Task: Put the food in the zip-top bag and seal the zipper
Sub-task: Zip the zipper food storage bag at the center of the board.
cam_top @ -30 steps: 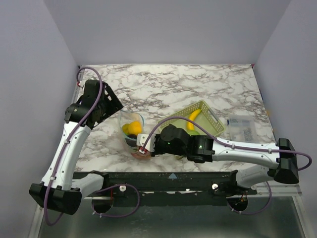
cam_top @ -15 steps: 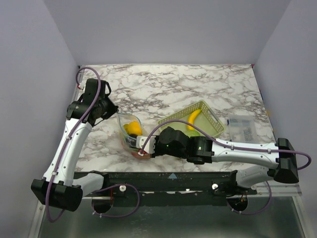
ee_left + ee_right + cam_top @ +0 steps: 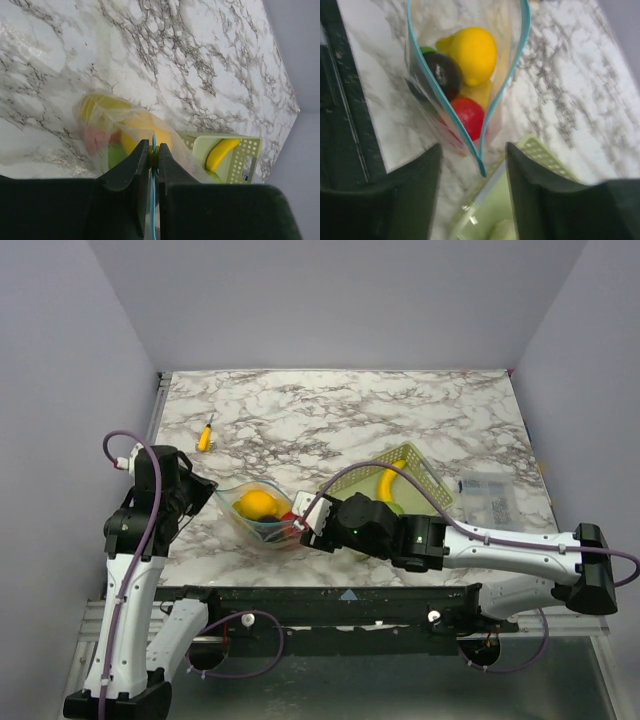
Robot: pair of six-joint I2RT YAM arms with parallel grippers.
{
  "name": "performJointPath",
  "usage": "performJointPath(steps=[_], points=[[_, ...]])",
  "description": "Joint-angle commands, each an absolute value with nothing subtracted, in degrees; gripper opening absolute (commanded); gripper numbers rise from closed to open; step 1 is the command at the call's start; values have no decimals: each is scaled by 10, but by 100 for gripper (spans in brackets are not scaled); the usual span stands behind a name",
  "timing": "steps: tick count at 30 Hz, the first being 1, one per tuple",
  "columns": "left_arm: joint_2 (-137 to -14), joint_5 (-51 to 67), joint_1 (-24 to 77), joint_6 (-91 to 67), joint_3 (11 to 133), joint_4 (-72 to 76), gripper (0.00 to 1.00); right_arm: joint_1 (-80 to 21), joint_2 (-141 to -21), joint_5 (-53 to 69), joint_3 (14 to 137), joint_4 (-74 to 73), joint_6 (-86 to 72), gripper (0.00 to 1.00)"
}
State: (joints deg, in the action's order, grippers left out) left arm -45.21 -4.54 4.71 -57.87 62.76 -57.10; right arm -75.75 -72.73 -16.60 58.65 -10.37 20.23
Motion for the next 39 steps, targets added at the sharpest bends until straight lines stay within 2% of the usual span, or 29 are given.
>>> performJointPath(steps=[1,2,4,11,15,19,27,29,32,35,39], points=[[-442,-7,41,-633,604,-554,0,-756,-761,-98,675,-128,31,71],[-439,-7,42,-633,605,-557,0,-756,-774,-85,701,-138,16,84],[-433,-14,41,-637,610,-568,0,-756,-816,-54,760,-171,6,100],[-426,-6,41,-642,618,-577,0,-756,-953,-72,950,-195,49,100],[-421,-14,42,-645,624,-582,0,-748,-1022,-61,1019,-182,88,100],[-415,-25,41,-646,632,-582,0,-740,-1066,-54,1050,-177,109,100],[-405,-3,42,-649,633,-576,0,-733,-1089,-122,1016,-128,193,99],[-405,-1,41,-649,632,-574,0,-732,-1099,-130,1022,-129,195,96],[-402,-7,42,-647,633,-576,0,-728,-1099,-108,1018,-134,190,83],[-399,-9,41,-642,635,-571,0,-720,-1093,-72,1004,-132,174,63],[-399,-13,41,-635,637,-565,0,-708,-1087,-61,996,-127,151,23]])
